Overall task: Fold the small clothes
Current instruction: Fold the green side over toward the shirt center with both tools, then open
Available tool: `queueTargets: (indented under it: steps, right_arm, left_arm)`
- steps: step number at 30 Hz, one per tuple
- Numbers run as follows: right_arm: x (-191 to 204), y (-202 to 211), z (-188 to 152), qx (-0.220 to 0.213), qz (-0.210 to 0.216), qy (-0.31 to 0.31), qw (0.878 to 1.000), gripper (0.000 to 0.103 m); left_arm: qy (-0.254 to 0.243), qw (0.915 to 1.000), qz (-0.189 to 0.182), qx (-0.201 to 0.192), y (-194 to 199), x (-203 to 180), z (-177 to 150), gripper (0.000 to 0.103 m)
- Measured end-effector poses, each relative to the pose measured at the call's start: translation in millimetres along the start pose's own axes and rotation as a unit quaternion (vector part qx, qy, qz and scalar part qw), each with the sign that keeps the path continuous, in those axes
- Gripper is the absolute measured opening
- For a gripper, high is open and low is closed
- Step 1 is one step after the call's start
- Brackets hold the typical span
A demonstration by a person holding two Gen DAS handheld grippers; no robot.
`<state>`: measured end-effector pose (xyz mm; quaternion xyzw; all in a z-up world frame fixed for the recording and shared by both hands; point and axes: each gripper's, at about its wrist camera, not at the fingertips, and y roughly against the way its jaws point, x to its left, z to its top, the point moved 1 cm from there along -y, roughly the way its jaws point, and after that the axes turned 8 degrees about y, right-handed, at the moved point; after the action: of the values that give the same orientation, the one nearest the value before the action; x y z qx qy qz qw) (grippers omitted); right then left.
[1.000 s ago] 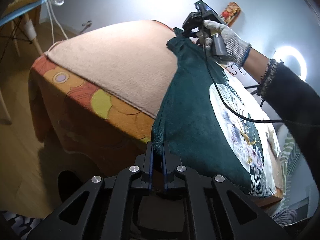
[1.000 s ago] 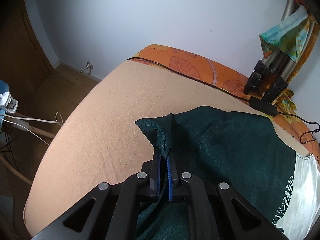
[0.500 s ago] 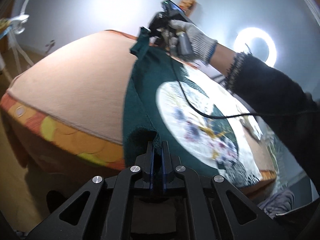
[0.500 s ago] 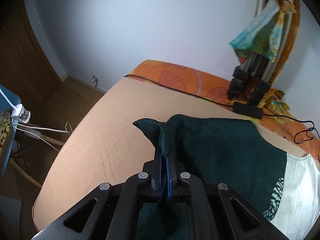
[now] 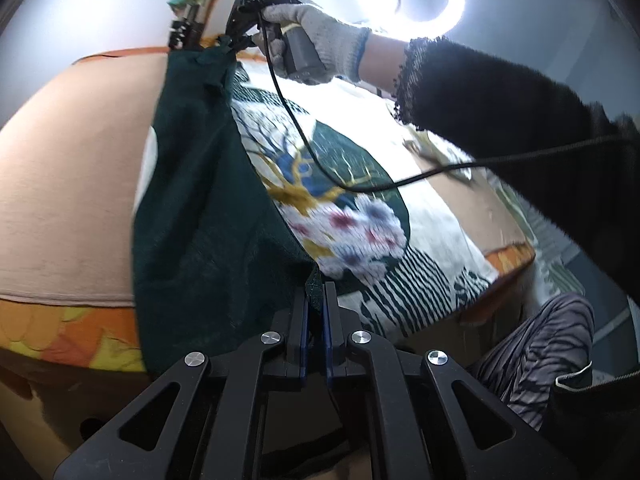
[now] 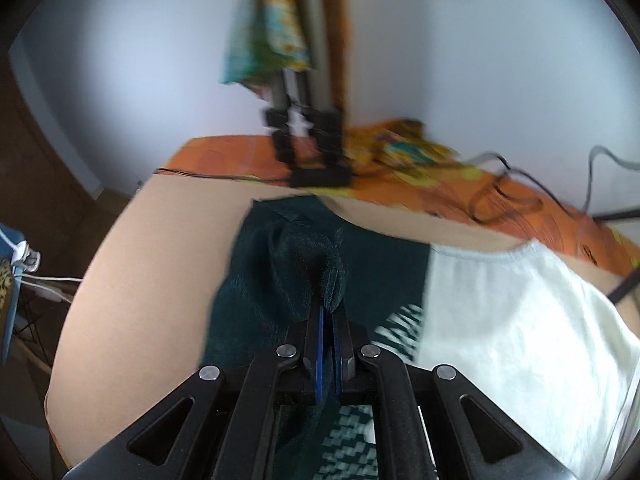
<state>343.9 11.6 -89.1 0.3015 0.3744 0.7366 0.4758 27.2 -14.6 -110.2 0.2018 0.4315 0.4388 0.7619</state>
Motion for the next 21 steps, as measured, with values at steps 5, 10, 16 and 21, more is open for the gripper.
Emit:
queueTargets:
  steps: [5,10,16,21]
  right_arm:
    - [-15.6,-5.1,-10.3,0.001,0.004,-0.008,1.0,0.001]
    - [-20.3,-8.7,-16.1,0.017,-0.057,0.017,0.998,0.041]
    - [-10.0,30.7,-35.0,-0.027,-0.032,0.04,0.998,0.045]
    - [33.1,41.8,-51.6,-0.047,0.06,0.094,0.993,0.044]
  left_arm:
    - [-0.003,0.9999,-0.008,0.012,0.7,0.5,1.6,0.004]
    - [-0.025,0.998,-0.042,0.04,-5.1,-16.0,-3.5,0.013]
    - [-0.016,0.9954,-0.077,0.055,13.1,-12.6,-7.7,0.018]
    - [0.005,0.9999,0.009,-0.008,34.7,21.8,10.9,0.019]
